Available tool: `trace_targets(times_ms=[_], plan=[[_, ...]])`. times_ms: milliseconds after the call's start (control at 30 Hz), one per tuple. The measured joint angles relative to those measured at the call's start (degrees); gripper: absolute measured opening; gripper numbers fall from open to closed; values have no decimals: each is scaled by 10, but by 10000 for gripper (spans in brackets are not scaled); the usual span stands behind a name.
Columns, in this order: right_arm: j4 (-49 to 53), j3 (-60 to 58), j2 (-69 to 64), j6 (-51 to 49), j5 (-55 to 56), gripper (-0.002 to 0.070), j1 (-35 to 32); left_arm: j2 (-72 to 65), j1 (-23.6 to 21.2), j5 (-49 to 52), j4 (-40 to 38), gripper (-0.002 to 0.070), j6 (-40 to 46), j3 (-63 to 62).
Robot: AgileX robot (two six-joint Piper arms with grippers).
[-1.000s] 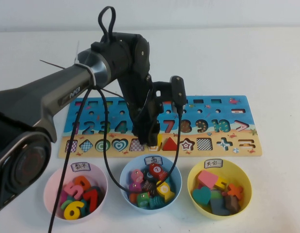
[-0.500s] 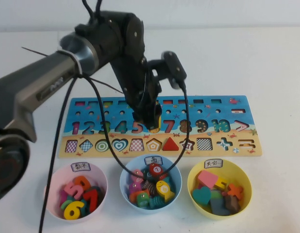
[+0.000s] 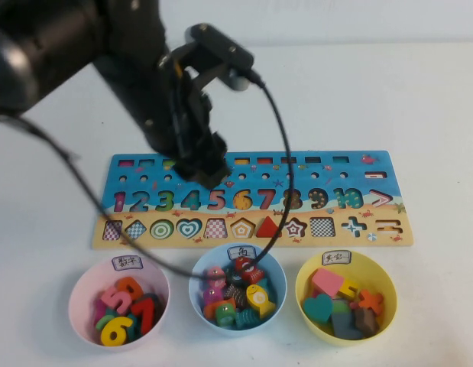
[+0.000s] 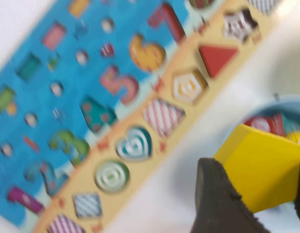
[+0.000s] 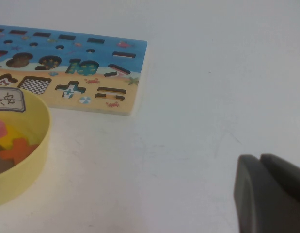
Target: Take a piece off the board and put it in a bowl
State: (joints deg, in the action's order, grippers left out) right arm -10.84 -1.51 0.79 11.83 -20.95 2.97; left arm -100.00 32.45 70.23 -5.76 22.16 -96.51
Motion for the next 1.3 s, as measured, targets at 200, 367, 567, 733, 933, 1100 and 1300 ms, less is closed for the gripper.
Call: trace_targets(times_ms=[200,367,567,733,933,1100,1300], plan=[[0,0,0,0,0,-18,0,119,0,-39,0,283,-45,162],[0,0,0,0,0,-18,0,180,15,-77,-12,283,-52,253],[0,0,0,0,-1,-18,0,168,81,-126,-40,283,-69,268],[0,0,0,0,-1,-18,0,110,149,-168,-64,283,-72,253],[0,0,0,0,-1,-18,0,5,181,-137,-90,283,-125,149],[0,0,0,0,-1,-18,0,-67,205,-102,-90,283,-175,72],[0,0,0,0,-1,-18,0,-116,227,-81,-89,282,-213,21]])
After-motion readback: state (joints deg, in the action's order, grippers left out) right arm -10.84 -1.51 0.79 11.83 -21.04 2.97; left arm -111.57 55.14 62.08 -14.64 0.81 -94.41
